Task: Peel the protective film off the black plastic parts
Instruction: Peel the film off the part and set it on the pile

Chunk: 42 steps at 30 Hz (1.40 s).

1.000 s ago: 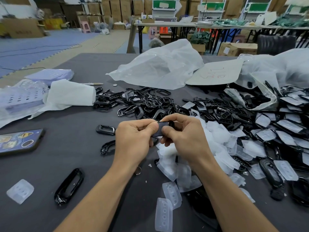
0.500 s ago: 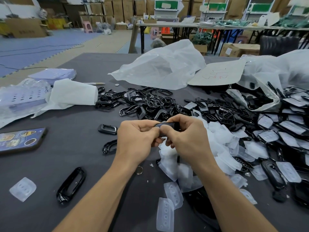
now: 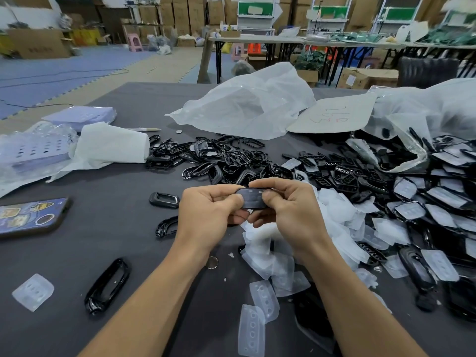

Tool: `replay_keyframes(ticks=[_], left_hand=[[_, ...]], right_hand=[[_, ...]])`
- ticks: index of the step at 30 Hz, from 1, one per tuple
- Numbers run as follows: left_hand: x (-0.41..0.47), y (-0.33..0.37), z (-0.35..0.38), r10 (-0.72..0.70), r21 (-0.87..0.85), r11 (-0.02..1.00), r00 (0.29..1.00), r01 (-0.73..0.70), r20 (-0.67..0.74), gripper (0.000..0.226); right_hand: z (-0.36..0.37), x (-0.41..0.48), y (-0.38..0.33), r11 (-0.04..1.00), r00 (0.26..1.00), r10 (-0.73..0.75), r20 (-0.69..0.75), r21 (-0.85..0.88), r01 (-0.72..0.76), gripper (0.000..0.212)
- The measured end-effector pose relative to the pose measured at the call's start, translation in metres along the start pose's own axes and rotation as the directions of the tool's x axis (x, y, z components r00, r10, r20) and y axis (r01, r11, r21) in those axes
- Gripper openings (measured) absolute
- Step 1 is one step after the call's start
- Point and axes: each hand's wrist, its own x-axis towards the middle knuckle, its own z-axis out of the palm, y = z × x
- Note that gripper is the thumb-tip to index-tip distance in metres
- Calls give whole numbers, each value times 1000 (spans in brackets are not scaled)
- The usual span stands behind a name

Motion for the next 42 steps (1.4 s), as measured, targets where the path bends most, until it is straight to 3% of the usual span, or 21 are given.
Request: replay_keyframes(ticks=[5,8,12,20,23,27,31,35,42], left_hand=[[1,3,-7,-90,1,996,992,90,91,46],[1,2,-8,-92,29,996,993,90,80,39],[2,-1,-6,-24,29,999,1000,24,17,15],[7,-5,-2,-9,51,999,992,15,-125,18],[3,-3,-1,-22,-2,1000,998,22,-51,19],[2,2,-4,-64,-105,993,998,62,-16,40],[2,1,-5,-20,-27,999,1000,20,-9,17],[0,-1,-4,31,63,997,997,-36,76,21],[3,0,-2,19,25,1000,1000,-19,10,35]], right_hand=[[-2,2,2,996,996,-60,-60,-69,56,34],[-1,1,3,994,995,-79,-58,-86,74,35],[-1,0,3,992,996,-83,-35,-99,80,34],[2,0,2,996,997,-72,-18,-54,71,33],[1,0,2,996,996,-76,-40,-56,74,34],[1,0,3,992,993,-99,-65,-80,94,36],[1,0,3,990,992,-113,-62,-91,107,38],[2,0,3,990,992,-113,-54,-88,108,39],[3,1,3,992,993,-110,-45,-65,107,39]])
